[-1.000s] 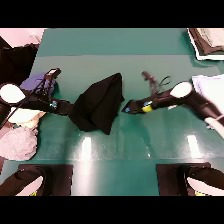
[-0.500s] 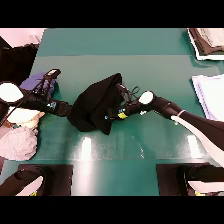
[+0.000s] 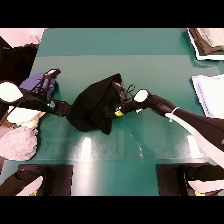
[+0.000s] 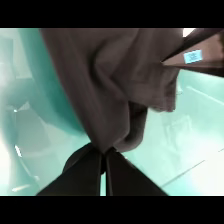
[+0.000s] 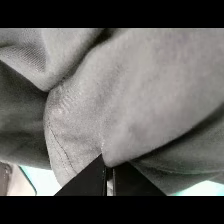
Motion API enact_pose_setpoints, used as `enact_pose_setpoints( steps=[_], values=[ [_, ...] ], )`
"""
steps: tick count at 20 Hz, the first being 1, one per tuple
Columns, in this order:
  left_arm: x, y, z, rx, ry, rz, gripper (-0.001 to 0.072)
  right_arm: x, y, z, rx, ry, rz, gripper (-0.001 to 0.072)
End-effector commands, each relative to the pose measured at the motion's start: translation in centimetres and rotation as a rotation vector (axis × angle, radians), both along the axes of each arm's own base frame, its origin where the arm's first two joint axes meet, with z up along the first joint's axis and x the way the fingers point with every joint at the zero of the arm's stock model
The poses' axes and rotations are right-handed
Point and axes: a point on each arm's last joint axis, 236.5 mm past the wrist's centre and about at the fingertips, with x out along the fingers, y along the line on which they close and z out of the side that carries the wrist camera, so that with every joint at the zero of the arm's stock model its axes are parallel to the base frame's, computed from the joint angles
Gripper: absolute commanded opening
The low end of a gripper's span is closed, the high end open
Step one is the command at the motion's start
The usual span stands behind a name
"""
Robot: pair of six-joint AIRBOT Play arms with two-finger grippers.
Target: Fold the shirts.
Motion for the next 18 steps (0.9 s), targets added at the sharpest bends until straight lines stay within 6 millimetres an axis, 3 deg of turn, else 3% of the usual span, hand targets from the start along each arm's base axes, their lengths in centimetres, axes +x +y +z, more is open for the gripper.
enact_pose_setpoints(
  steps=[1,5,9,11,15,18],
  values=[
    [2.0,1.7,2.5,0.072,-0.097,0.021,0.0022,1.4,-4.0,2.8,-0.072,-0.111,0.021,0.0015],
    [5.6,4.5,13.4,0.179,-0.379,0.056,0.0022,4.0,-15.8,9.8,-0.241,-0.266,-0.116,0.0015],
    [5.5,5.4,24.8,0.165,-0.632,0.096,0.0022,4.3,-25.8,18.0,-0.264,-0.418,-0.356,0.0015],
    [4.2,5.5,29.8,0.135,-0.737,0.106,0.0022,3.8,-28.9,22.6,-0.264,-0.507,-0.443,0.0015],
    [-0.2,4.5,36.6,0.046,-0.861,0.068,0.0022,1.1,-32.6,32.4,-0.274,-0.721,-0.569,0.0015],
    [-3.4,1.9,40.1,-0.084,-0.933,-0.013,0.0022,-1.8,-34.0,36.4,-0.306,-0.799,-0.61,0.0016]
  ],
)
